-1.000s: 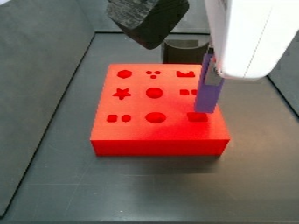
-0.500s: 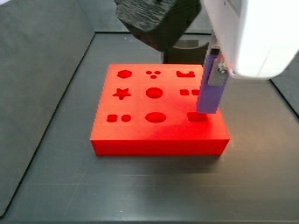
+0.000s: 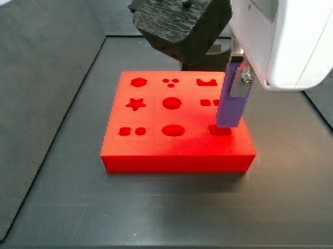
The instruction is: Insert the rectangle object.
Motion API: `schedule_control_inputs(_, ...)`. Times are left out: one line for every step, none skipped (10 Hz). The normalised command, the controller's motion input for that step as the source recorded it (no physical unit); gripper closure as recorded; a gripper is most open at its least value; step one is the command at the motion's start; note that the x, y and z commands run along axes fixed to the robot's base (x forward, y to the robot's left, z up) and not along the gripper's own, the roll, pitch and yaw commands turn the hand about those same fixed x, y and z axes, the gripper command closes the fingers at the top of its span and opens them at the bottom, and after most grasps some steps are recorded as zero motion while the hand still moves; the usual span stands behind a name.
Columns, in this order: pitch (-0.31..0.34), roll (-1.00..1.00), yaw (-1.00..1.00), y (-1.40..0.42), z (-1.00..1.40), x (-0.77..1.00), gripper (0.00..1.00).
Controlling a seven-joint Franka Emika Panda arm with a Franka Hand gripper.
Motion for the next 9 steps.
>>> schedule_control_inputs(0.060,-0.08,0.00,0.00,-0.09,0.00,1.00)
schedule_control_inputs(0.050,-0.07,0.00,0.00,-0.13,0.00,1.00)
schedule_control_inputs(0.043,-0.04,0.00,-0.01,-0.22,-0.03,1.00)
schedule_control_inputs(0.043,-0.04,0.00,0.00,-0.24,-0.05,1.00)
schedule_control_inputs(0.041,-0.06,0.00,0.00,-0.15,-0.03,1.00)
schedule_control_inputs(0.033,-0.10,0.00,0.00,-0.05,0.00,1.00)
schedule_control_inputs(0.039,-0.11,0.00,0.00,0.00,0.00,1.00)
schedule_control_inputs(0.036,-0.10,0.00,-0.01,-0.03,0.00,1.00)
schedule_control_inputs(0.036,-0.11,0.00,-0.05,-0.02,0.00,1.00)
